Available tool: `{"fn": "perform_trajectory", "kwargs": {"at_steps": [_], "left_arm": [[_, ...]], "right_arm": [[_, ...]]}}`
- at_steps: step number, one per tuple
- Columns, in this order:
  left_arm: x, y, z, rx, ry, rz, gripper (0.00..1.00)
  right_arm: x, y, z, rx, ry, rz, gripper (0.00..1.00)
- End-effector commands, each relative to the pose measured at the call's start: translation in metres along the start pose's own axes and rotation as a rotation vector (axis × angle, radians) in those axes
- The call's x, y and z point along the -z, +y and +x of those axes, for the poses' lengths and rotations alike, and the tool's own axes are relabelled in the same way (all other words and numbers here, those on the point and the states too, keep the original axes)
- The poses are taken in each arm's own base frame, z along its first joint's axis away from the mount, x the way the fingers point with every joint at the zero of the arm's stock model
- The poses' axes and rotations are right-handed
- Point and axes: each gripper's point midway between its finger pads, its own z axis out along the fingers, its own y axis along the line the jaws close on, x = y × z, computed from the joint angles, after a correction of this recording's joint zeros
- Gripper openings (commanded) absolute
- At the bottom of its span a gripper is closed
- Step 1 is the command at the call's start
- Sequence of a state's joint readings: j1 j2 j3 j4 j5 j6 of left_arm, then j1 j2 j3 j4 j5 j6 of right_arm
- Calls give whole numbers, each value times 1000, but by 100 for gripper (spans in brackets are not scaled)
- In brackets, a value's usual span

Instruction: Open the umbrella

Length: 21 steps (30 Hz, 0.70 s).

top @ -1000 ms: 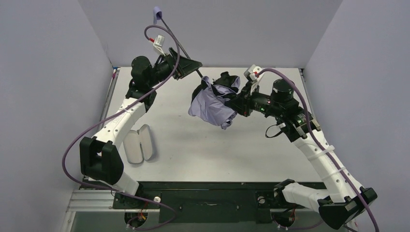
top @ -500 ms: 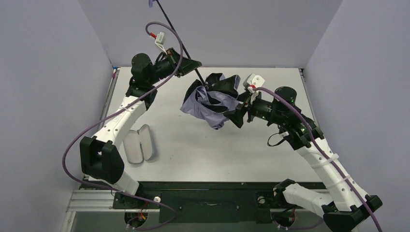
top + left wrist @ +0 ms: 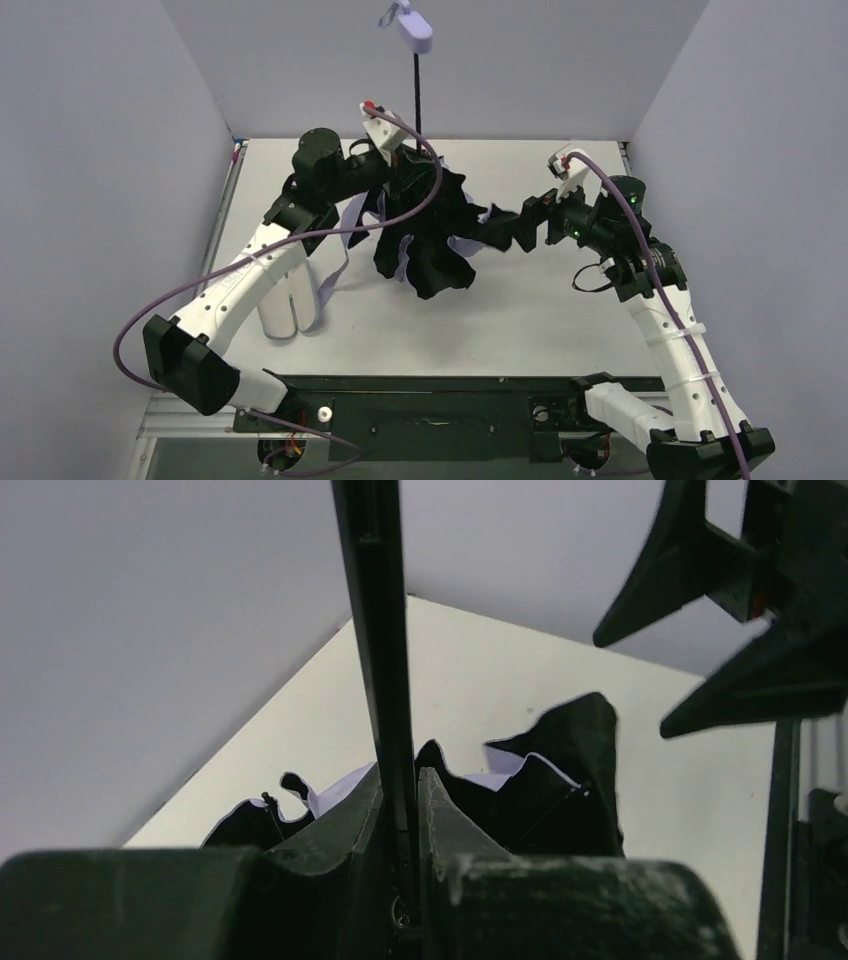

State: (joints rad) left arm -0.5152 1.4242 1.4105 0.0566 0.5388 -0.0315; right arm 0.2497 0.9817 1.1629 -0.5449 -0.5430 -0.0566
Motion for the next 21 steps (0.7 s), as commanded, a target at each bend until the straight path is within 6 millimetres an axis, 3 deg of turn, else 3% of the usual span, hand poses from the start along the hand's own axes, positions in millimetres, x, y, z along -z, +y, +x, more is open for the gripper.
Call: {"fn": "perform_trajectory", "kwargs": {"at_steps": [1,2,4,6,8,9,10,11,13,14,16,17,18,19,21], "left_arm": [[9,-32,-10,-293,-24,61,0],[6,-47,1,-338,-9,102,0],[7,-58,3,-335,-26,117,0],[6,-43,1,-287,-31,64,0],[7,-8,-2,-225,-36,-22,0],[9,23,2,-192,-25,-98,0],[10,36,-7,-153,-46,-136,0],[11,61,0,-132,-28,-211,0],[7,72,1,-144,-17,-255,0],[2,60,3,-157,-11,-203,0],[-12,9,12,-176,4,-32,0],[-18,-26,11,-170,-9,57,0],[-18,-45,13,-159,-26,117,0],[-21,-61,14,-112,-45,158,0],[-26,-61,17,-91,-43,158,0]], "right_arm": [[-1,-6,-8,-60,-6,-17,84],[-1,-8,-8,-64,-5,-14,84],[-3,-10,-6,-76,2,-13,84],[-4,-13,-4,-85,10,-9,83],[-3,-18,-1,-101,17,5,83],[-3,-19,0,-106,19,7,82],[-2,-21,0,-111,19,14,81],[-2,-22,1,-113,21,13,81],[-3,-25,1,-117,24,21,78],[-4,-26,3,-120,29,22,76],[-7,-26,4,-137,36,20,72],[-8,-26,4,-147,39,16,70],[-11,-26,5,-162,43,9,67],[-11,-26,4,-167,43,6,65],[-13,-24,4,-184,47,-5,63]]}}
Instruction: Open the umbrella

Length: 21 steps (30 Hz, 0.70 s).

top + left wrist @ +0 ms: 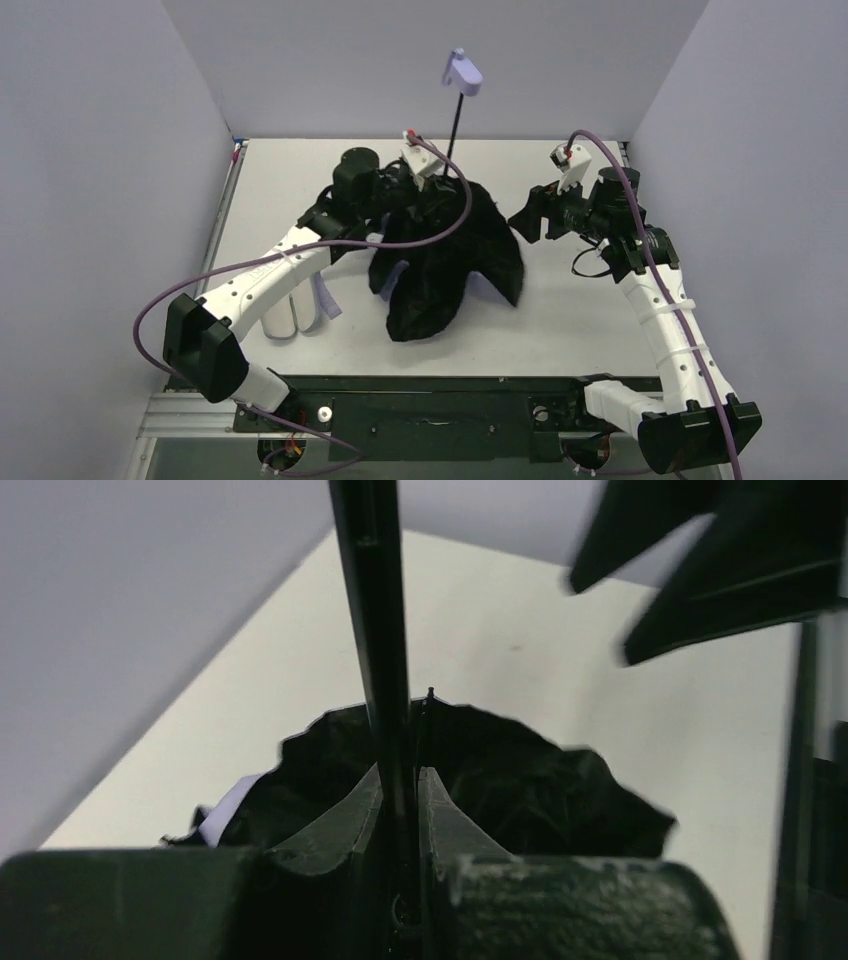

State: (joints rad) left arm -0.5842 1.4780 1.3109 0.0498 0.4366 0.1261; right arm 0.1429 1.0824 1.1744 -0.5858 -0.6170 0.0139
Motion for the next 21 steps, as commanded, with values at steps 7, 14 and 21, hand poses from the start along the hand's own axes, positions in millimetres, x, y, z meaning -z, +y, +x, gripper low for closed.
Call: {"fn": "perform_trajectory", "kwargs": {"at_steps": [7,14,21], "left_arm": [[-10,-43,-69,1,-220,157,0],[-13,-56,-72,18,-235,202,0],[-11,-59,-84,38,-256,216,0]], "right_arm": [[-8,28,-2,-54,-8,-126,45],[-32,64,5,-37,10,-236,32],[-60,78,24,-49,69,-296,30]]}}
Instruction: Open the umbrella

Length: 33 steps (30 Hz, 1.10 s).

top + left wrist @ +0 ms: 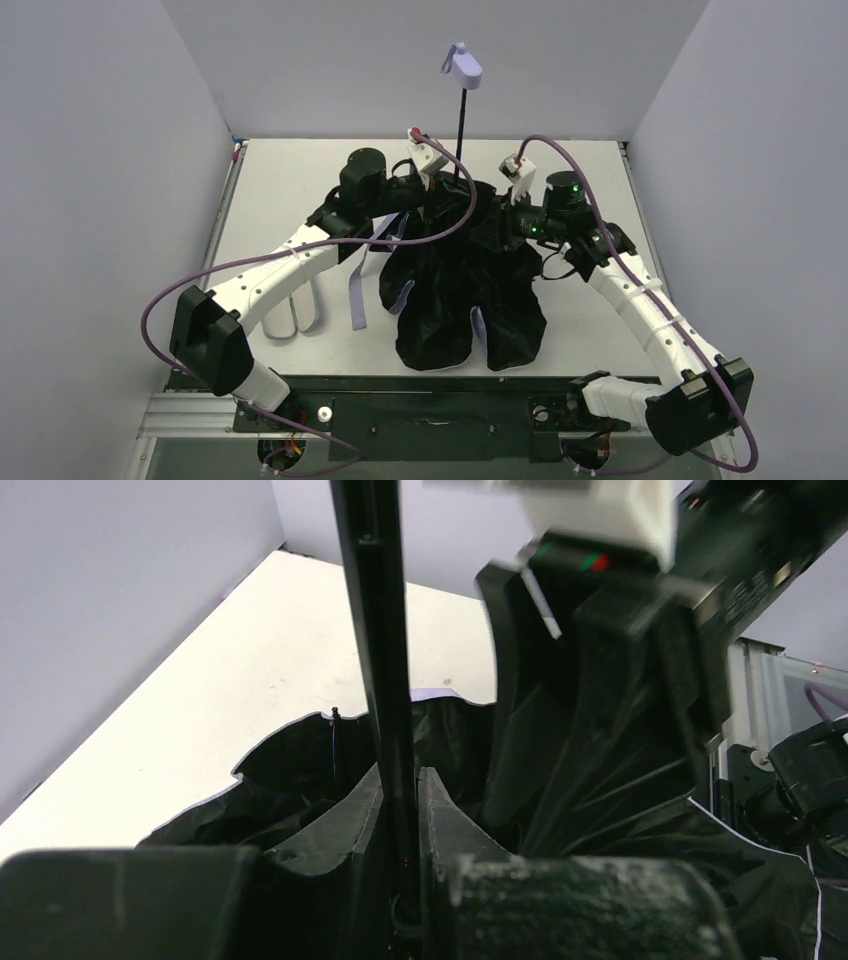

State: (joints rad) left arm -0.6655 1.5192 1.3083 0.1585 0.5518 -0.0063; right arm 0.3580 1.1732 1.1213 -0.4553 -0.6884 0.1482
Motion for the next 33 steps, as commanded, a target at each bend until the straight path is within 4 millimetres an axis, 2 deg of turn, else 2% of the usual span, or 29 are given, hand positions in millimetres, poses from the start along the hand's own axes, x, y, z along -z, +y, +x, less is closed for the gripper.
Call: {"fn": "perform_trajectory", "kwargs": {"at_steps": [1,4,5,6,7,10,14,15,18,20,22,23,24,28,30,33], "left_arm": [[4,-12,-77,-69,-191,42,0],[6,-16,-88,-59,-211,59,0],[7,-18,-90,-57,-214,62,0],[9,-19,-94,-55,-219,63,0],[11,-19,-97,-56,-224,63,0],[17,-19,-101,-44,-227,63,0],[26,-13,-99,-23,-218,53,0],[28,-12,-98,-23,-216,54,0],[29,-10,-92,-25,-202,51,0],[28,-10,-90,-31,-194,57,0],[27,-13,-88,-32,-188,71,0],[25,-15,-86,-31,-185,78,0],[24,-19,-85,-30,-181,89,0],[19,-25,-82,-15,-176,120,0],[17,-28,-83,-4,-177,135,0],[15,-32,-87,5,-184,154,0]], "right_arm": [[-22,-5,14,17,31,-35,30],[-27,-20,45,34,134,-8,30],[-27,-29,58,47,178,14,33],[-25,-35,63,52,192,31,40],[-23,-43,71,66,216,55,44],[-10,-69,81,81,243,125,56],[19,-98,102,134,327,202,60],[26,-100,111,141,362,212,61],[42,-107,115,211,394,230,65],[45,-97,107,224,375,199,68],[45,-69,77,238,265,109,69],[45,-62,57,255,206,94,69],[46,-45,38,245,142,60,70],[43,-7,-31,287,-97,7,69],[41,9,-52,295,-179,-14,67],[35,29,-70,258,-264,-52,65]]}}
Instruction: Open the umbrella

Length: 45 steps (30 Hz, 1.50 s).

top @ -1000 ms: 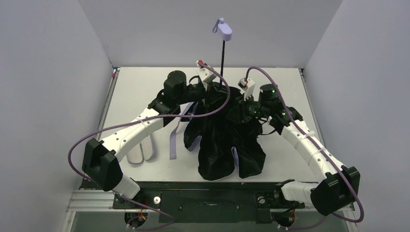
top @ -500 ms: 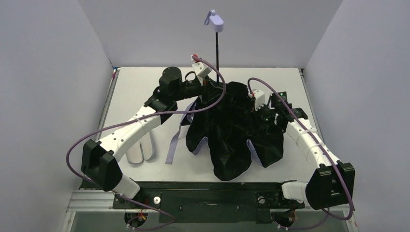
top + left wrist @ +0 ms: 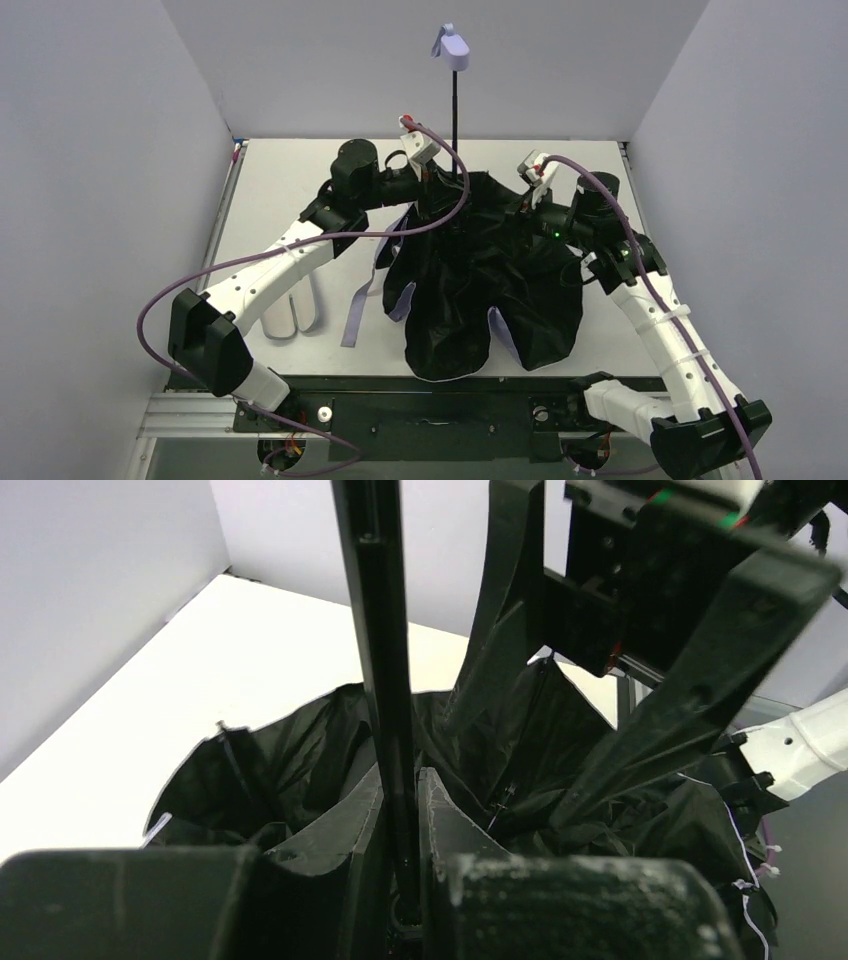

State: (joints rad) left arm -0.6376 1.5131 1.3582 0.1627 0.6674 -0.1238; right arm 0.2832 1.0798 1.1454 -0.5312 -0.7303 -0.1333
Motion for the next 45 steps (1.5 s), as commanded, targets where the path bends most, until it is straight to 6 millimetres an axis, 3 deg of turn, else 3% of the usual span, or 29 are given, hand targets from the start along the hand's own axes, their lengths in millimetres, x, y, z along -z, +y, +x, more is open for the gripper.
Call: {"fn": "perform_trajectory", "kwargs": {"at_steps": [1,7,15,18,19,20,21,22,24,25,30,36,45], "left_arm": [[3,-27,-59,-80,-133,81,0],[0,-41,-71,-41,-154,133,0],[1,-48,-88,4,-196,149,0],[2,-49,-92,17,-204,150,0],[2,-49,-94,18,-205,148,0],[3,-45,-96,21,-211,127,0],[5,-43,-99,25,-215,110,4],[6,-37,-102,25,-224,85,10],[12,-28,-114,13,-250,40,35],[15,-26,-122,-2,-264,29,38],[15,-17,-149,-55,-297,-15,42],[7,1,-141,40,-283,-85,56],[5,6,-135,79,-275,-111,56]], "right_arm": [[-7,18,-71,-11,-259,-43,65],[-34,28,-88,-39,-321,-78,61],[-55,34,-73,-48,-312,-98,51],[-57,32,-66,-53,-311,-86,29],[-56,32,-66,-44,-311,-84,14],[-55,33,-63,-41,-307,-80,7],[-54,32,-61,-36,-306,-75,0],[-52,32,-58,-36,-306,-70,0],[-50,34,-53,-29,-299,-70,0],[-50,35,-49,-29,-292,-74,0],[-49,41,-43,-30,-292,-98,0],[-45,50,-51,40,-314,-113,0],[-42,55,-48,94,-312,-102,0]]}}
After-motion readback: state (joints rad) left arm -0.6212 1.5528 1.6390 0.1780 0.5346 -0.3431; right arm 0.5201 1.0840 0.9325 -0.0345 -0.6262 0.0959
